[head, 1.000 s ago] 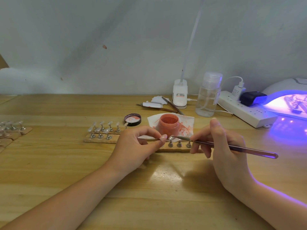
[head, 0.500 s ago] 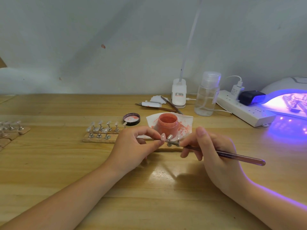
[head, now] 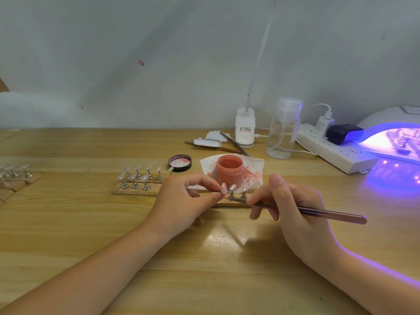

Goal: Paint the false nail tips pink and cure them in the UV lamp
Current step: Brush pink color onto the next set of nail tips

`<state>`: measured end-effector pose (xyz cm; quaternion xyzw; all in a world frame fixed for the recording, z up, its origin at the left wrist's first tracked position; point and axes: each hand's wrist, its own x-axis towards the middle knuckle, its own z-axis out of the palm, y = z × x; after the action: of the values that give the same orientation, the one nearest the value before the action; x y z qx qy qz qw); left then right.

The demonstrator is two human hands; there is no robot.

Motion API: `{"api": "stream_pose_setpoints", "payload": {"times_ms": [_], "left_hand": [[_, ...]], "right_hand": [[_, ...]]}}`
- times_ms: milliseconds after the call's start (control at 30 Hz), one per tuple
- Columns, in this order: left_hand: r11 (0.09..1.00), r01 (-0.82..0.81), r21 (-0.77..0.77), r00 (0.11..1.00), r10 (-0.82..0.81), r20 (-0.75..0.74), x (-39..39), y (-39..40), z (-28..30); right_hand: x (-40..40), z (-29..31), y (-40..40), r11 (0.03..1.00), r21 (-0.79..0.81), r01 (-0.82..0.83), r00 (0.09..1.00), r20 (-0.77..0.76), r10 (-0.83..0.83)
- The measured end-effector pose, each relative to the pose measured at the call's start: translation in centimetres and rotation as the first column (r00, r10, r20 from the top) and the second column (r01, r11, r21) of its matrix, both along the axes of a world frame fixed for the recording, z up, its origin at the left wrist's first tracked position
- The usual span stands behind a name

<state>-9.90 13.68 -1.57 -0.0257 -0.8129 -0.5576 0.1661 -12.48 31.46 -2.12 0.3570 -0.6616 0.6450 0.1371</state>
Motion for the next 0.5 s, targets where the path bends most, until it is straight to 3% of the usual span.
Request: {"api": "stream_pose_setpoints", "payload": {"times_ms": [100,267,500], "left_hand": [[1.0,-0.003,-0.003,1.0,0.003,0.007,-0.03,-0.01,0.0],[1.0,-0.011,0.0,1.0,0.011,0.013,-0.05,0.02,0.0],[1.0,-0.01,-0.002,1.0,0.01,0.023,0.08,0.11,0.08]], "right_hand": [[0.1,0.02,0.12,1.0,-0.025,0.018,1.0,0.007,-0.018],[-0.12,0.26,-0.15,0.993,0.088,0.076,0.997,-0.029,-0.073],[0.15,-0.04,0.15,1.0,-0.013,0.011,1.0,0.012,-0.011]]}}
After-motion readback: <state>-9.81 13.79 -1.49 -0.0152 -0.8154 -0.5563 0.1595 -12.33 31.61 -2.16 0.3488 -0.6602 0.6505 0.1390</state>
